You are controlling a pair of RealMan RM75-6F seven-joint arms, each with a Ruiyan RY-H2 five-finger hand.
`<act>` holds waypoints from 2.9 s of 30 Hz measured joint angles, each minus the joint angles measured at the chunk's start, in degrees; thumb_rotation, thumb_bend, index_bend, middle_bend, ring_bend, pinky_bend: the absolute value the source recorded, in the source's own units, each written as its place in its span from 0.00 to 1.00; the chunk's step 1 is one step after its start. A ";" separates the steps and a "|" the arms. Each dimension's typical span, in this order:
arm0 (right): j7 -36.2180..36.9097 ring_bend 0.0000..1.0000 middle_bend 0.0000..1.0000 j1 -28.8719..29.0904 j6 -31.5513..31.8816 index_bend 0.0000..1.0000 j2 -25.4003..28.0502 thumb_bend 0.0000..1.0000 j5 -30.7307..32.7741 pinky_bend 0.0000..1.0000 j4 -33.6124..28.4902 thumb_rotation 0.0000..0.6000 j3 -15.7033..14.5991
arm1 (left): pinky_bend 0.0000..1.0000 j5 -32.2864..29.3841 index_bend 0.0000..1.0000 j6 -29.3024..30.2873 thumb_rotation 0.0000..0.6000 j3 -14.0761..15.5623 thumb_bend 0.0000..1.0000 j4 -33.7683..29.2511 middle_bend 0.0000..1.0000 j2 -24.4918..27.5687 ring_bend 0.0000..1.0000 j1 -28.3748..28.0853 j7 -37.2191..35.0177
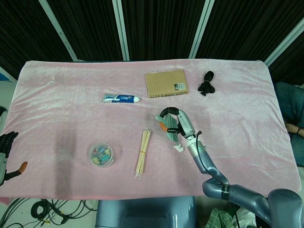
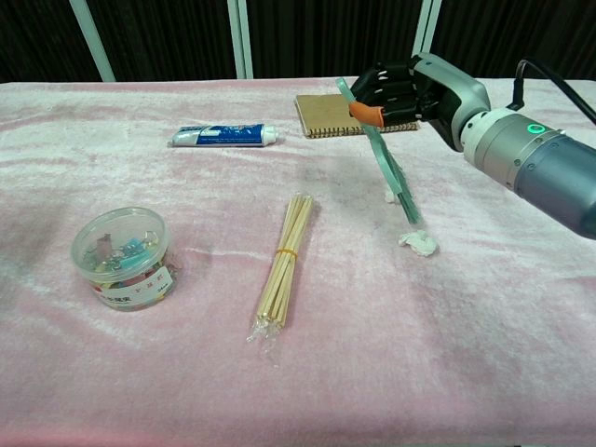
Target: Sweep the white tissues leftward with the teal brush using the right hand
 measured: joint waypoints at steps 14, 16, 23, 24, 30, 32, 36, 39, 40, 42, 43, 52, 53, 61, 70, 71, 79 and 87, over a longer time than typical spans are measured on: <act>0.83 0.36 0.65 -1.92 4.90 0.79 5.95 0.43 -2.00 0.17 -10.32 1.00 -0.12 | 0.00 -0.13 0.06 -0.24 1.00 0.07 0.28 -0.17 0.05 0.17 0.00 -0.04 -0.05; -1.37 0.37 0.65 -2.76 5.86 0.79 7.07 0.43 -2.07 0.17 -11.42 1.00 -0.49 | 0.00 -0.10 0.06 -0.22 1.00 0.11 0.28 -0.21 0.05 0.16 0.00 -0.02 0.00; -14.98 0.38 0.65 -7.60 10.74 0.80 9.23 0.42 0.54 0.17 -16.93 1.00 -3.39 | 0.00 -0.10 0.07 0.06 1.00 0.13 0.28 -0.44 0.05 0.12 0.00 0.15 0.15; -17.19 0.38 0.65 -8.35 11.77 0.80 9.19 0.42 1.18 0.17 -17.76 1.00 -3.87 | 0.00 -0.10 0.07 0.07 1.00 0.13 0.28 -0.45 0.05 0.12 0.00 0.15 0.18; -25.61 0.38 0.66 -11.02 16.84 0.80 5.53 0.42 4.79 0.17 -19.40 1.00 -5.57 | 0.00 -0.16 0.07 0.13 1.00 0.13 0.28 -0.42 0.05 0.17 0.00 0.22 -0.02; -26.95 0.38 0.66 -11.40 17.31 0.81 3.99 0.42 6.17 0.17 -19.39 1.00 -5.66 | 0.00 -0.20 0.07 0.07 1.00 0.11 0.28 -0.40 0.05 0.20 0.00 0.21 -0.09; -30.58 0.38 0.66 -11.92 19.14 0.81 0.73 0.42 8.64 0.17 -18.80 1.00 -5.27 | 0.00 -0.23 0.07 -0.11 1.00 0.12 0.28 -0.35 0.05 0.22 0.00 0.13 -0.11; -32.73 0.39 0.66 -12.09 20.56 0.81 -2.11 0.42 10.34 0.17 -17.95 1.00 -4.54 | 0.00 -0.24 0.07 -0.15 1.00 0.11 0.28 -0.36 0.05 0.24 0.00 0.11 -0.15; -33.04 0.39 0.66 -12.07 20.70 0.81 -2.91 0.42 10.99 0.17 -17.64 1.00 -4.21 | 0.00 -0.25 0.07 -0.11 1.00 0.10 0.28 -0.37 0.05 0.25 0.00 0.13 -0.19; -33.35 0.39 0.67 -11.87 20.58 0.81 -4.43 0.42 12.47 0.17 -16.67 1.00 -3.14 | 0.00 -0.25 0.07 -0.10 1.00 0.10 0.28 -0.38 0.05 0.27 0.00 0.14 -0.22; -33.37 0.39 0.67 -11.70 20.38 0.81 -4.96 0.42 12.97 0.17 -16.17 1.00 -2.64 | 0.00 -0.26 0.07 -0.10 1.00 0.10 0.28 -0.38 0.05 0.27 0.00 0.14 -0.27; -32.10 0.39 0.67 -11.29 19.88 0.81 -8.92 0.42 14.46 0.17 -12.53 1.00 -0.69 | 0.00 -0.46 0.07 -0.31 1.00 0.09 0.28 -0.35 0.05 0.33 0.00 0.11 -0.32; -31.76 0.39 0.67 -11.35 19.87 0.81 -9.16 0.42 14.43 0.17 -12.30 1.00 -0.63 | 0.00 -0.49 0.07 -0.32 1.00 0.09 0.28 -0.38 0.05 0.36 0.00 0.12 -0.36; -29.01 0.40 0.68 -12.14 21.89 0.81 -11.71 0.42 12.44 0.17 -11.07 1.00 -0.18 | 0.00 -0.85 0.08 -0.66 1.00 0.13 0.28 -0.66 0.05 0.54 0.00 0.09 -0.10; -25.40 0.40 0.68 -12.67 23.92 0.82 -14.65 0.45 12.57 0.18 -12.18 1.00 3.40 | 0.00 -0.96 0.09 -0.76 1.00 0.12 0.28 -0.69 0.05 0.63 0.00 0.08 -0.09; -25.02 0.40 0.68 -12.64 23.90 0.82 -14.90 0.45 12.79 0.18 -12.31 1.00 3.81 | 0.00 -0.98 0.09 -0.80 1.00 0.12 0.28 -0.69 0.05 0.65 0.00 0.07 -0.14; -20.79 0.40 0.68 -13.05 20.30 0.82 -14.02 0.45 14.17 0.19 -17.10 1.00 5.21 | 0.00 -1.36 0.09 -1.35 1.00 0.13 0.28 -0.81 0.05 0.91 0.00 -0.07 -0.23; -12.52 0.40 0.68 -14.29 13.08 0.82 -6.07 0.45 14.03 0.19 -25.33 1.00 7.48 | 0.00 -1.43 0.10 -1.57 1.00 0.20 0.28 -0.98 0.05 0.99 0.00 -0.12 -0.15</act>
